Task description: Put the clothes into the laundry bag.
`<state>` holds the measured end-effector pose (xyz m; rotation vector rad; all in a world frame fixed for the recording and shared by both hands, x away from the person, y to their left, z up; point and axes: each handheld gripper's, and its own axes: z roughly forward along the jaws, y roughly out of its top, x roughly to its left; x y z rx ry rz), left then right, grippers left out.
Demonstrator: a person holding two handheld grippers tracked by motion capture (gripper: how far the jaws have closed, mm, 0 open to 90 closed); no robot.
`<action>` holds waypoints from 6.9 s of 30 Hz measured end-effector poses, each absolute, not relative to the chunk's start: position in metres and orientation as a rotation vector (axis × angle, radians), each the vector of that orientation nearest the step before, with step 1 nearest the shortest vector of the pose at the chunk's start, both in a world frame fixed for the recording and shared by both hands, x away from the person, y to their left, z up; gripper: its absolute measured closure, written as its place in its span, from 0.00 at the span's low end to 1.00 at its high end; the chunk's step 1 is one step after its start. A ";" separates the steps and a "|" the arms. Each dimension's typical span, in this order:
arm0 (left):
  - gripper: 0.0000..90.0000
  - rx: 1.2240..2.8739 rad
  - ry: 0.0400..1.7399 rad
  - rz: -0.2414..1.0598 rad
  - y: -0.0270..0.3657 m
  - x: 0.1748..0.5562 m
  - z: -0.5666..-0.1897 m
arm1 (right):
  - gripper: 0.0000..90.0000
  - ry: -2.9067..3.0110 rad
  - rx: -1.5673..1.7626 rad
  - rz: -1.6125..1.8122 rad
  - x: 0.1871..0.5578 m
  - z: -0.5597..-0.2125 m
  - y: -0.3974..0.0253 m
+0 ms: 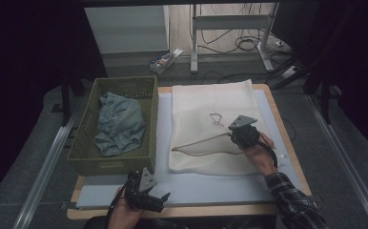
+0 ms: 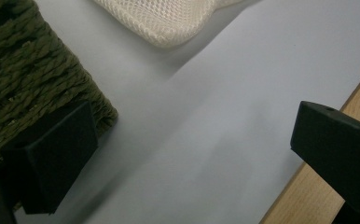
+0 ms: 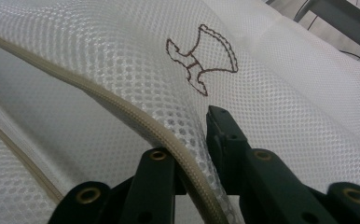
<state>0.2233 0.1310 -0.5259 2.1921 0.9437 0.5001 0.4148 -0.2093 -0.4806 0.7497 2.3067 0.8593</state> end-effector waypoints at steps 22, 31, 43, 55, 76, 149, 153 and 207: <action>0.00 2.193 0.943 0.511 0.131 0.223 -0.525 | 0.95 2.299 0.728 0.928 0.420 -0.456 -0.203; 0.00 2.195 0.941 0.516 0.131 0.223 -0.525 | 0.95 2.263 0.736 0.970 0.422 -0.444 -0.202; 0.00 2.181 0.946 0.508 0.131 0.222 -0.525 | 0.95 2.239 0.746 1.023 0.426 -0.428 -0.199; 0.00 2.161 0.959 0.492 0.132 0.223 -0.524 | 0.96 2.193 0.760 1.103 0.431 -0.407 -0.199; 0.00 2.086 0.990 0.449 0.133 0.224 -0.523 | 0.96 2.152 0.733 1.184 0.438 -0.384 -0.194; 0.01 1.996 0.929 0.492 0.127 0.224 -0.475 | 0.94 2.211 0.772 1.167 0.445 -0.397 -0.207; 0.01 1.978 0.946 0.465 0.130 0.226 -0.470 | 0.94 2.212 0.777 1.169 0.445 -0.398 -0.207; 0.02 1.971 1.140 0.647 0.188 0.295 -0.420 | 0.94 2.216 0.793 1.172 0.445 -0.398 -0.211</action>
